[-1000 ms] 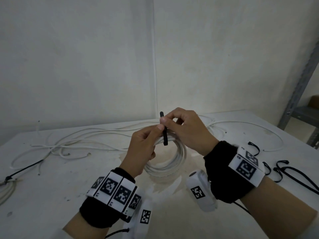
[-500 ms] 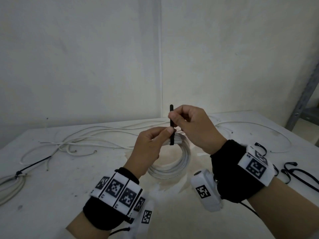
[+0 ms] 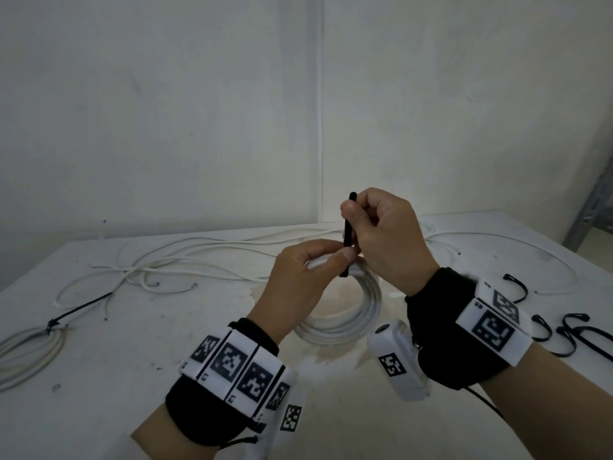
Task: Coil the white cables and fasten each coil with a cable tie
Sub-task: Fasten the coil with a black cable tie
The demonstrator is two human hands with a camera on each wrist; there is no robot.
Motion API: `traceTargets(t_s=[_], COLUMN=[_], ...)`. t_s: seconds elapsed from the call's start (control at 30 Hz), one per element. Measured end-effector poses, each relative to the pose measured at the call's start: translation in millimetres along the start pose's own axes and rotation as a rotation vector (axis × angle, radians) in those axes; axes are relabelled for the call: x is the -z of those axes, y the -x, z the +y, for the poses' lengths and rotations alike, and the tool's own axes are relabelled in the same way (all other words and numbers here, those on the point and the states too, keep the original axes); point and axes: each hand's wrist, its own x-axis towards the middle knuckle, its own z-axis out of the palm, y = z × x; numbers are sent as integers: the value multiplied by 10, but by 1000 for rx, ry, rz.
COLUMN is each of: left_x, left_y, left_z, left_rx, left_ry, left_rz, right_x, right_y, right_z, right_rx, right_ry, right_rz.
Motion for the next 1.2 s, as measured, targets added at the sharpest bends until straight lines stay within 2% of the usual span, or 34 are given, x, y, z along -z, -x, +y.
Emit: traceTargets(t_s=[0.13, 0.23, 0.3, 0.5, 0.7, 0.97, 1.2], left_x=[96, 191, 260, 485, 884, 1289, 1676], left_y=[6, -50, -98, -22, 245, 374, 502], left_z=[-42, -27, -12, -47, -135, -269, -460], left_rx=[51, 132, 152, 180, 322, 296, 342], left_ry=[-17, 82, 124, 157, 152, 79, 15], left_rz=[65, 143, 193, 156, -42, 128, 229], right_x=[8, -40, -87, -264, -452, -976, -1467], right_y=[48, 176, 266, 289, 276, 300, 376], right_z=[85, 207, 241, 154, 141, 31, -42], right_rx=[-10, -78, -121, -266, -382, -413, -494], right_ry=[-90, -108, -105, -332, -416, -384, -380], right_rz=[-201, -383, -443, -320, -271, -354, -429])
